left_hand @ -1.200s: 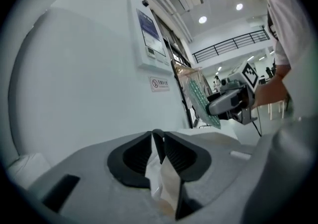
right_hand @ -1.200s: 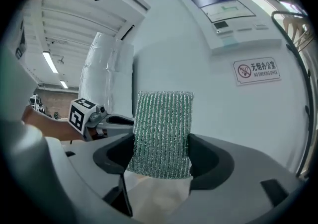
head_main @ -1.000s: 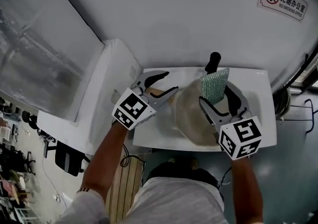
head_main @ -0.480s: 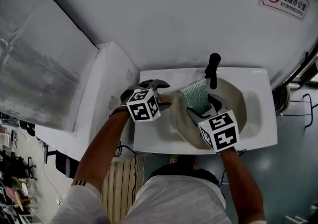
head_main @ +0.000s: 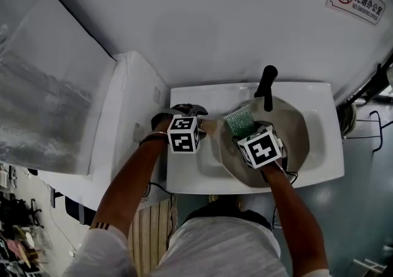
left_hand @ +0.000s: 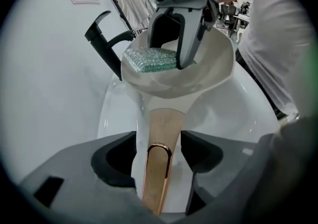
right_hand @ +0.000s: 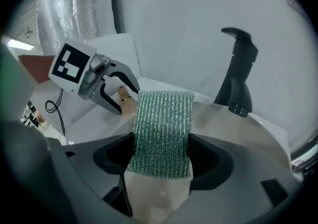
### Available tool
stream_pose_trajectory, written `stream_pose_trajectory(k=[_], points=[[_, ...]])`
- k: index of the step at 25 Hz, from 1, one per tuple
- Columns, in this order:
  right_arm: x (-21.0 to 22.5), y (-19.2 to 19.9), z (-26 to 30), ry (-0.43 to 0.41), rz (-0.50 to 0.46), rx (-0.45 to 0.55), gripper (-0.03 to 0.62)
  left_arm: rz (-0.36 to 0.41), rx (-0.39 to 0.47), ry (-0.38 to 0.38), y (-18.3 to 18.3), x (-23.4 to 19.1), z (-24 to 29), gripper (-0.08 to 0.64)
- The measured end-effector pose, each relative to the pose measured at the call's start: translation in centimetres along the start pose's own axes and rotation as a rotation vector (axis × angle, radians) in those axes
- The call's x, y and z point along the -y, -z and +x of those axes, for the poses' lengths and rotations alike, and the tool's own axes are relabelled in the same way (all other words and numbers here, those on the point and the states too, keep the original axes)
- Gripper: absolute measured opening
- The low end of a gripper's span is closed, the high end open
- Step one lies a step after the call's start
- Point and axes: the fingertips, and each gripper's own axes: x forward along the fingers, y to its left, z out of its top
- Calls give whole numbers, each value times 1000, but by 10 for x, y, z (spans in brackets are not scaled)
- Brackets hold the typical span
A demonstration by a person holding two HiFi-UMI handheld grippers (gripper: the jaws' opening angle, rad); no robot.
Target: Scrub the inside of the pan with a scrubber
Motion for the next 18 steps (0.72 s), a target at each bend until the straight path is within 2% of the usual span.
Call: stream_pose_trajectory(k=[3,6,10,18], points=[[6,8,14,20,10,-42,341,6,4,-2,3,2,6,271],[9,15,23,29,18,-72,340,21,14,-4,4,5,11,218],[17,25,33,43,24,-109,339,24,22,-12,4,5,11,215],[60,54,16,141,96,-162,341,13,37,-12,5,4,12,216]])
